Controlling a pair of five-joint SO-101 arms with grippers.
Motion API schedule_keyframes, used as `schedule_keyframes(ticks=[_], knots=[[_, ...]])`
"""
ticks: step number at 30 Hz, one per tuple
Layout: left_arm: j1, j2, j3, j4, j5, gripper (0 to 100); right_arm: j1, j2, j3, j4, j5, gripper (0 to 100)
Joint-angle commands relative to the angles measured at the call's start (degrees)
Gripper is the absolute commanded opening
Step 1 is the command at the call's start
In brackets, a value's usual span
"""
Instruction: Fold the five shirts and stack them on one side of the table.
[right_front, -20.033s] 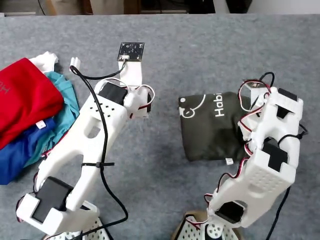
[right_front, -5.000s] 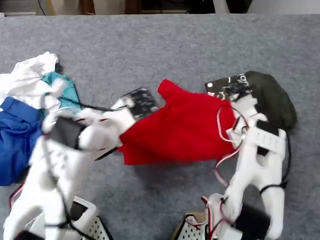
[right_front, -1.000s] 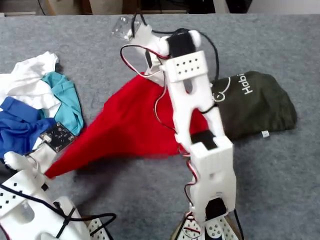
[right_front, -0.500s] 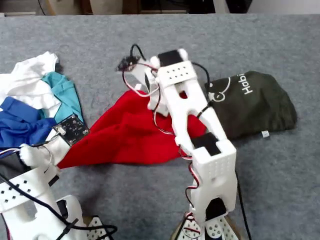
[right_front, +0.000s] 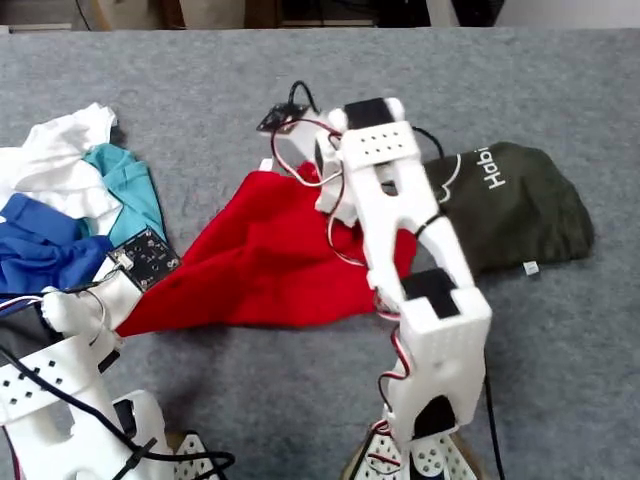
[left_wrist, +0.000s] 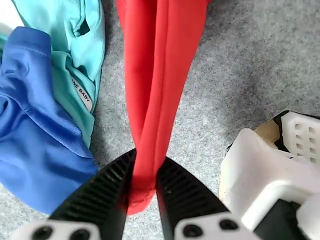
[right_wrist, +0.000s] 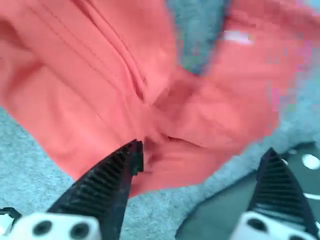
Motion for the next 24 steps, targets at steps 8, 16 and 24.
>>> schedule_keyframes(ticks=[8, 16, 24], knots=[[0.44, -0.48, 0.70, 0.62, 0.53, 2, 0.84, -13.05, 1.10, 3.43, -4.84, 32.9], [0.62, -0.48, 1.05, 0.62, 0.53, 2, 0.48, -13.05, 9.45, 2.11, -16.70, 23.9], [0.35, -0.48, 1.05, 0.62, 0.53, 2, -2.77, -7.78, 9.89, -0.97, -23.38, 16.9]])
